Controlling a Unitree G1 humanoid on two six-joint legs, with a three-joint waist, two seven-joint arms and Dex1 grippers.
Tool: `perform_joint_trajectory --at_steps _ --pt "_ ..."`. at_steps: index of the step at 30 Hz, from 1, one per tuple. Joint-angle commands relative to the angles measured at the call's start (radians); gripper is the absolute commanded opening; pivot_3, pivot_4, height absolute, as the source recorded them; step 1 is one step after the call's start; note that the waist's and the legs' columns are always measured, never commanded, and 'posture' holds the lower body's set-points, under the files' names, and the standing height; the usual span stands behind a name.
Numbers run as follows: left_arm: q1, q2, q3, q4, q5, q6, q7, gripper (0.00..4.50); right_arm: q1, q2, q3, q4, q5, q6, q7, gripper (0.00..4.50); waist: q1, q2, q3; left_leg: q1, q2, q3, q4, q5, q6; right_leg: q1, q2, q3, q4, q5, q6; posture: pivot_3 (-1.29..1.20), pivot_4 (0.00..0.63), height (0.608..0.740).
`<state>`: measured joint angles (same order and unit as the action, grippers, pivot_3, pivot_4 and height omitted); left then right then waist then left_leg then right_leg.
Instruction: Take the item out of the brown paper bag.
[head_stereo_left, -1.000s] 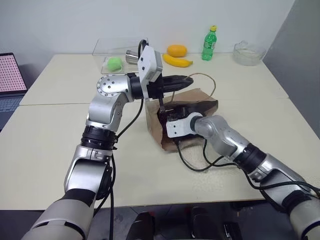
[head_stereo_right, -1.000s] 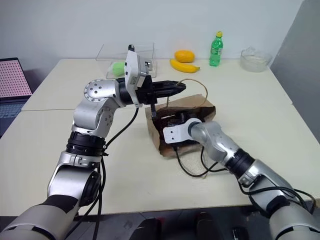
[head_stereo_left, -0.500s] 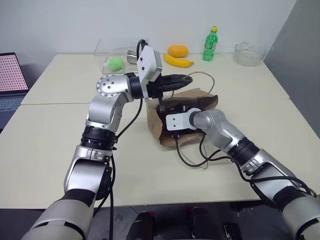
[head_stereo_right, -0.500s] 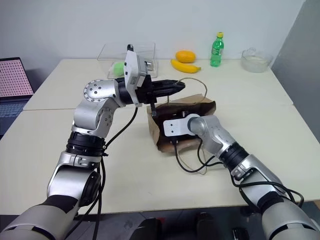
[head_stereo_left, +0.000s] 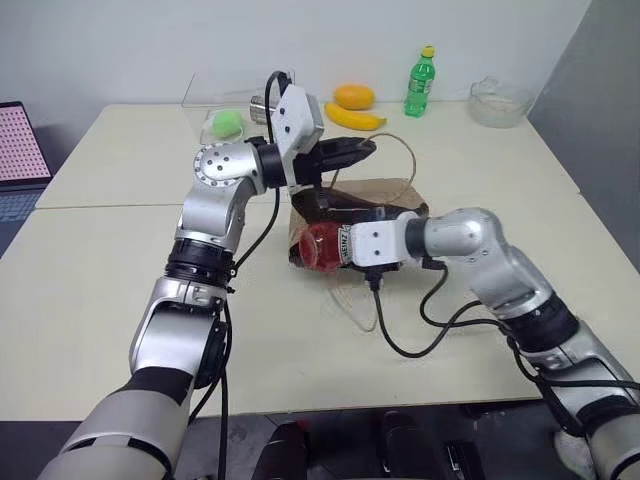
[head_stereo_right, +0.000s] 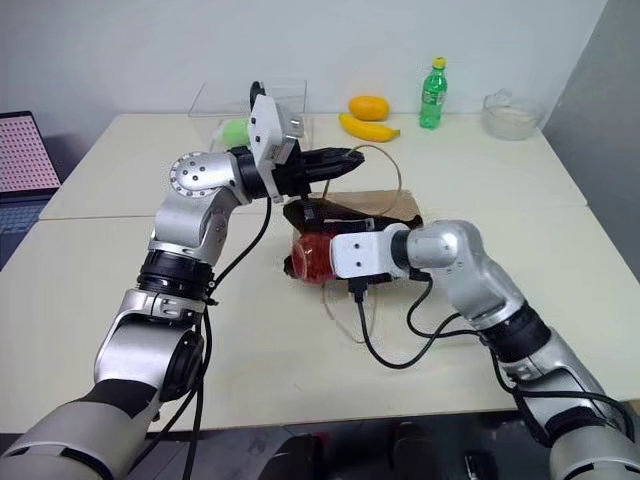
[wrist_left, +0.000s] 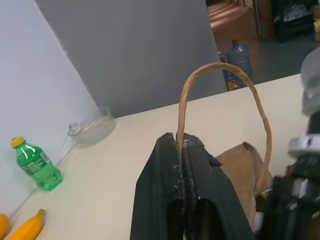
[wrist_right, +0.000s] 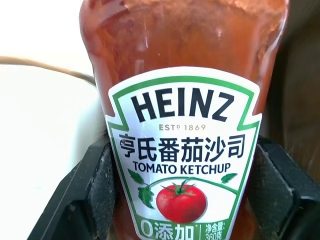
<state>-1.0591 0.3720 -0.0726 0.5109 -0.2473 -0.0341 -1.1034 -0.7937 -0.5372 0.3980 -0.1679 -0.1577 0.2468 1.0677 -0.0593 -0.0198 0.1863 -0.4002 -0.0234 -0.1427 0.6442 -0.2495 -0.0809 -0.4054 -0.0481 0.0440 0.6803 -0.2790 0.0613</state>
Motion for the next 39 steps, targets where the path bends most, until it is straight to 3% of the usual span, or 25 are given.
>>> perform_joint_trajectory --at_steps 1,6,14,17,21,25,31,38,39 --pt "-0.044 0.000 0.015 0.009 0.011 -0.036 0.010 0.00 -0.024 0.020 -0.145 -0.140 0.196 0.114 0.031 3.14 0.000 0.000 0.000 0.000 0.000 0.000 0.000 0.000 0.000 0.000 0.000 0.000 0.000 0.000 0.000 0.00 0.150 0.740" --pt "-0.054 -0.006 0.011 0.042 0.026 -0.048 0.017 0.00 -0.034 0.032 -0.271 -0.251 0.399 0.306 0.005 3.14 0.002 0.000 0.000 0.000 -0.001 0.000 0.000 0.000 0.000 0.000 -0.001 0.000 0.000 0.000 0.000 0.00 0.150 0.740" --pt "-0.054 -0.012 0.004 0.063 0.043 -0.024 0.020 0.00 -0.114 0.080 -0.579 -0.345 0.741 0.612 -0.226 3.14 0.003 0.000 0.000 0.000 -0.001 -0.001 0.000 -0.002 0.003 0.000 -0.001 0.000 0.001 0.000 0.000 0.00 0.150 0.740" --pt "-0.049 -0.012 0.006 0.055 0.044 -0.020 0.021 0.00 -0.076 -0.092 -0.628 -0.276 0.616 0.506 -0.236 3.14 0.012 0.000 0.000 0.000 -0.002 0.000 0.000 -0.002 0.004 0.000 -0.002 -0.001 0.000 0.000 0.000 0.00 0.150 0.740" --pt "-0.048 -0.011 0.007 0.052 0.046 -0.019 0.019 0.00 0.070 -0.338 -0.560 -0.122 0.399 0.287 -0.210 3.14 0.023 0.000 0.000 -0.001 -0.005 0.001 0.000 -0.002 0.004 0.001 -0.005 0.000 -0.001 0.000 0.001 0.00 0.150 0.740" --pt "-0.052 -0.017 0.002 0.054 0.050 -0.021 0.017 0.00 0.154 -0.448 -0.424 0.125 0.174 0.033 -0.243 3.14 0.014 0.000 0.000 0.000 -0.005 0.004 0.000 -0.002 0.004 0.000 -0.005 0.001 0.000 -0.001 0.001 0.00 0.150 0.740" --pt "-0.058 -0.023 -0.001 0.054 0.053 -0.021 0.013 0.00 0.187 -0.478 -0.256 0.383 0.021 -0.215 -0.169 3.14 -0.011 0.001 0.001 0.001 -0.003 0.007 0.000 -0.002 0.004 -0.001 -0.005 0.003 0.001 -0.001 0.001 0.00 0.150 0.740" --pt "-0.057 -0.023 0.000 0.050 0.051 -0.025 0.011 0.00 0.167 -0.448 -0.192 0.539 -0.016 -0.277 -0.099 3.14 -0.013 0.001 0.001 0.000 -0.004 0.006 0.001 -0.002 0.004 -0.001 -0.005 0.003 0.001 0.000 0.001 0.00 0.150 0.740" --pt "-0.056 -0.022 0.000 0.050 0.052 -0.026 0.010 0.00 0.166 -0.448 -0.189 0.548 -0.021 -0.282 -0.090 3.49 -0.013 0.001 0.001 0.000 -0.004 0.006 0.001 -0.002 0.004 -0.001 -0.005 0.003 0.001 0.000 0.001 0.00 0.150 0.740"
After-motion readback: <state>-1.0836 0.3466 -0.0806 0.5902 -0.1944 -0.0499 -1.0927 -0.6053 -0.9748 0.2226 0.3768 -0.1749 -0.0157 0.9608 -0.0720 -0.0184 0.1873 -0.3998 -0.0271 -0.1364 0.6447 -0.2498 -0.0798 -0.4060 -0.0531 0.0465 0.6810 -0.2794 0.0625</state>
